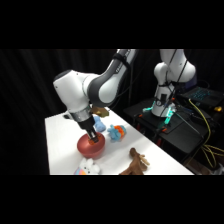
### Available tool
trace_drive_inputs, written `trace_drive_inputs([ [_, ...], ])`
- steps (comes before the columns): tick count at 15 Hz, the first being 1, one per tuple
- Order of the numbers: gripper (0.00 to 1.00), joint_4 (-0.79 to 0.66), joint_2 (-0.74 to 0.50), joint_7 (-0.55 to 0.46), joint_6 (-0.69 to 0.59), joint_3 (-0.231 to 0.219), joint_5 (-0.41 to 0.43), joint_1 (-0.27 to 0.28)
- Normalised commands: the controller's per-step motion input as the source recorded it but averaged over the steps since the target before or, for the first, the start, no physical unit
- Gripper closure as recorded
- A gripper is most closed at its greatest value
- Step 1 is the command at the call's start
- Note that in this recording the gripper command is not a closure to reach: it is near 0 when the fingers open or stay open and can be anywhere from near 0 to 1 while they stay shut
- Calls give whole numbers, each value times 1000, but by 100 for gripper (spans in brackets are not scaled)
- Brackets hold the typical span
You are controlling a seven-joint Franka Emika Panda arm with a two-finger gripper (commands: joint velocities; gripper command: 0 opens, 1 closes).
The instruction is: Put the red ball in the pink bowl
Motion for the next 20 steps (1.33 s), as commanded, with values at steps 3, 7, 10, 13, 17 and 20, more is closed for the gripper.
trace_drive_inputs([
  [3,0,192,39,-8,-195,-1,95,-34],
  [7,0,138,15,5,-144,-6,88,-22],
  [10,0,127,9,2,-133,-10,83,-18],
  [13,0,71,-49,0,-118,-17,72,-12],
  [17,0,-148,-275,20,-32,-20,42,19],
  [20,0,-400,-477,46,85,-18,17,51],
])
